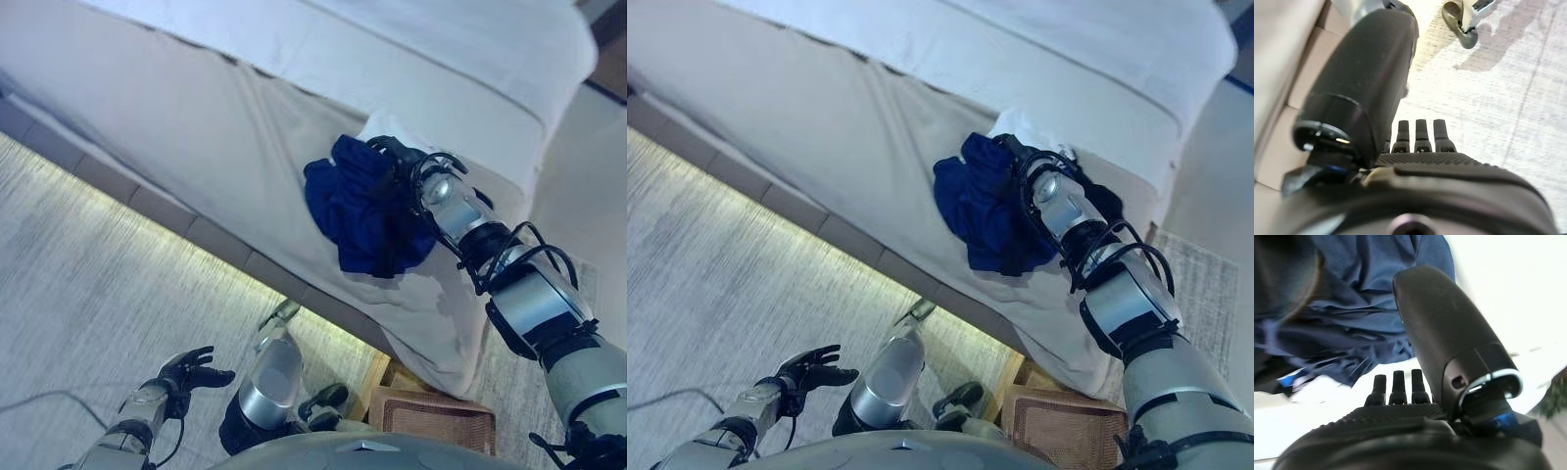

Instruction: Pick up the clothes from the bed and place them into the basket

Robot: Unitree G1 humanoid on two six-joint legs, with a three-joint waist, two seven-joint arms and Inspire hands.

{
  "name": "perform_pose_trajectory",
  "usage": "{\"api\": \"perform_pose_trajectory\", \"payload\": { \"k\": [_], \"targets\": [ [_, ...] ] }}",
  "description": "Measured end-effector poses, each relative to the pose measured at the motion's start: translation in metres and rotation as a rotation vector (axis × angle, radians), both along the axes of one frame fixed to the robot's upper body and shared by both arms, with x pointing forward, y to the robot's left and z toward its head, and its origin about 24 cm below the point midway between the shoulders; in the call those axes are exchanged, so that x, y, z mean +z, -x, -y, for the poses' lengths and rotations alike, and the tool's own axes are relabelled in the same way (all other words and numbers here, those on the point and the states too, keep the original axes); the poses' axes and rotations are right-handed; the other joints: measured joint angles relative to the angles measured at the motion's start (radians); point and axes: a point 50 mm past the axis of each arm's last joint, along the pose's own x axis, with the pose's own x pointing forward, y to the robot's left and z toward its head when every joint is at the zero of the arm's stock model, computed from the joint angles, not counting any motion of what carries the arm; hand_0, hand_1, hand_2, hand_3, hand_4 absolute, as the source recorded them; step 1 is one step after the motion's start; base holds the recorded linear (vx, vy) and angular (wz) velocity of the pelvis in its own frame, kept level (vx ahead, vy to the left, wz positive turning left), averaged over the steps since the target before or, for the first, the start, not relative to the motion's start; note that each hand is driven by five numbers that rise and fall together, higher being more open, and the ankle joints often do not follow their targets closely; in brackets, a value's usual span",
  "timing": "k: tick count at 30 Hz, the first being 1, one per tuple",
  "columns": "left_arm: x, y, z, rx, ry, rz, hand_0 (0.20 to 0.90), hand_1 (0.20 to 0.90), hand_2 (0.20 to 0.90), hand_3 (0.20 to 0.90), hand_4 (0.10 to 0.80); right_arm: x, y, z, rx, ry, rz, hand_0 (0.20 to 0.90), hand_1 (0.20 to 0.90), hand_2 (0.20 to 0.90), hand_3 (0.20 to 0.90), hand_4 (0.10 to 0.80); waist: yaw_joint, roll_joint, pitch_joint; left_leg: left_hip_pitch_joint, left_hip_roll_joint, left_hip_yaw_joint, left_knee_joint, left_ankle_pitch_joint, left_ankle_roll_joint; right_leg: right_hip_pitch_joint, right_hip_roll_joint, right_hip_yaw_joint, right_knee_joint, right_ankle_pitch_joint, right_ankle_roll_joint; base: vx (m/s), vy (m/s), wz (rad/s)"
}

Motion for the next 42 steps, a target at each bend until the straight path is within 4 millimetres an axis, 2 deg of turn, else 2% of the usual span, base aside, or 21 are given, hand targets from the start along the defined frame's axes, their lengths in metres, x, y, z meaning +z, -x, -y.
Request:
{"api": "perform_pose_trajectory", "payload": {
  "k": [2,6,9,13,14,15,16,19,23,29,32,36,41,42],
  "targets": [
    [0.003,-0.008,0.003,-0.007,0.011,0.039,0.9,0.9,0.9,0.9,0.8,0.004,-0.003,0.002,-0.046,0.029,0.009,0.9,0.9,0.9,0.9,0.8,0.014,0.001,0.031,-0.004,-0.012,-0.005,-0.001,-0.004,-0.007,-0.001,-0.004,-0.006,0.0,0.0,0.0,-0.046,0.093,0.16],
    [0.007,-0.021,0.012,-0.018,0.052,0.098,0.9,0.9,0.9,0.9,0.8,-0.001,-0.005,0.016,-0.162,0.115,-0.035,0.9,0.9,0.9,0.9,0.8,0.032,0.004,0.04,-0.033,-0.028,-0.019,0.0,-0.004,-0.006,-0.023,-0.016,-0.026,0.009,-0.001,0.001,-0.013,0.076,0.16],
    [0.011,-0.028,0.015,-0.02,0.066,0.136,0.9,0.9,0.9,0.9,0.8,-0.014,-0.001,0.025,-0.263,0.166,-0.14,0.9,0.9,0.9,0.9,0.8,0.045,0.006,0.042,-0.036,-0.038,-0.021,0.0,-0.003,-0.005,-0.024,-0.027,-0.033,0.015,-0.004,0.006,-0.012,0.055,0.07],
    [0.018,-0.042,0.019,-0.028,0.088,0.195,0.9,0.9,0.9,0.9,0.8,-0.016,0.002,0.036,-0.34,0.205,-0.234,0.9,0.9,0.9,0.9,0.8,0.054,0.009,0.044,-0.062,-0.043,-0.036,0.002,-0.003,-0.005,-0.04,-0.028,-0.054,0.014,-0.004,0.007,-0.028,0.036,0.11],
    [0.019,-0.044,0.02,-0.03,0.09,0.202,0.9,0.9,0.9,0.9,0.8,-0.017,0.002,0.037,-0.343,0.209,-0.244,0.832,0.832,0.832,0.82,0.72,0.056,0.009,0.044,-0.063,-0.043,-0.036,0.002,-0.003,-0.005,-0.042,-0.029,-0.054,0.014,-0.004,0.007,-0.015,0.017,0.04],
    [0.02,-0.045,0.02,-0.034,0.092,0.21,0.9,0.9,0.9,0.9,0.8,-0.017,0.002,0.036,-0.341,0.214,-0.26,0.585,0.585,0.585,0.532,0.432,0.059,0.01,0.044,-0.066,-0.044,-0.037,0.002,-0.003,-0.005,-0.045,-0.032,-0.055,0.014,-0.005,0.007,0.0,0.0,0.0],
    [0.021,-0.047,0.021,-0.038,0.094,0.218,0.9,0.9,0.9,0.9,0.8,-0.016,0.002,0.037,-0.341,0.228,-0.271,0.3,0.3,0.3,0.2,0.1,0.063,0.01,0.045,-0.067,-0.045,-0.036,0.001,-0.003,-0.005,-0.047,-0.033,-0.055,0.014,-0.005,0.008,0.0,0.0,0.0],
    [0.024,-0.051,0.024,-0.053,0.096,0.233,0.9,0.9,0.9,0.9,0.8,-0.01,0.0,0.037,-0.342,0.256,-0.252,0.3,0.3,0.3,0.2,0.1,0.071,0.011,0.049,-0.07,-0.045,-0.038,0.001,-0.003,-0.005,-0.048,-0.028,-0.057,0.014,-0.006,0.01,0.002,-0.007,0.01],
    [0.022,-0.051,0.027,-0.049,0.111,0.227,0.9,0.9,0.9,0.9,0.8,0.004,-0.005,0.029,-0.314,0.22,-0.088,0.3,0.3,0.3,0.2,0.1,0.068,0.01,0.055,-0.081,-0.042,-0.041,0.003,-0.003,-0.005,-0.056,-0.023,-0.059,0.01,-0.006,0.01,0.002,-0.003,0.01],
    [0.017,-0.044,0.026,-0.015,0.114,0.213,0.9,0.9,0.9,0.9,0.8,0.056,-0.011,-0.015,-0.158,0.123,0.322,0.3,0.3,0.3,0.2,0.1,0.038,0.007,0.073,-0.064,-0.026,-0.016,0.005,0.003,0.003,-0.053,-0.022,-0.031,0.011,-0.006,0.01,0.002,0.041,-0.13],
    [0.017,-0.042,0.027,-0.014,0.115,0.227,0.9,0.9,0.9,0.9,0.8,0.079,-0.006,-0.023,-0.118,0.1,0.493,0.3,0.3,0.3,0.2,0.1,0.025,0.007,0.073,-0.04,-0.023,-0.002,0.004,0.003,0.003,-0.035,-0.023,-0.016,0.011,-0.006,0.01,-0.001,-0.008,-0.15],
    [0.016,-0.04,0.026,-0.001,0.119,0.24,0.9,0.9,0.9,0.9,0.8,0.111,0.002,-0.014,-0.122,0.038,0.679,0.3,0.3,0.3,0.2,0.1,0.01,0.006,0.073,-0.017,-0.016,0.015,0.003,-0.011,0.0,-0.02,-0.022,0.004,0.012,-0.004,0.007,0.09,-0.032,-0.12],
    [0.009,-0.023,0.019,0.037,0.099,0.202,0.9,0.9,0.9,0.9,0.8,0.157,0.022,0.018,-0.168,0.006,0.903,0.3,0.3,0.3,0.2,0.1,-0.019,0.001,0.07,0.052,-0.016,0.046,0.005,-0.022,0.023,0.036,-0.025,0.035,0.01,-0.004,0.008,0.131,-0.051,-0.16],
    [0.007,-0.015,0.016,0.055,0.089,0.184,0.9,0.9,0.9,0.9,0.8,0.172,0.031,0.028,-0.183,-0.004,0.976,0.3,0.3,0.3,0.2,0.1,-0.035,-0.005,0.066,0.068,-0.018,0.048,0.005,-0.024,0.027,0.052,-0.028,0.037,0.009,-0.004,0.008,0.13,-0.031,-0.11]
  ]
}}
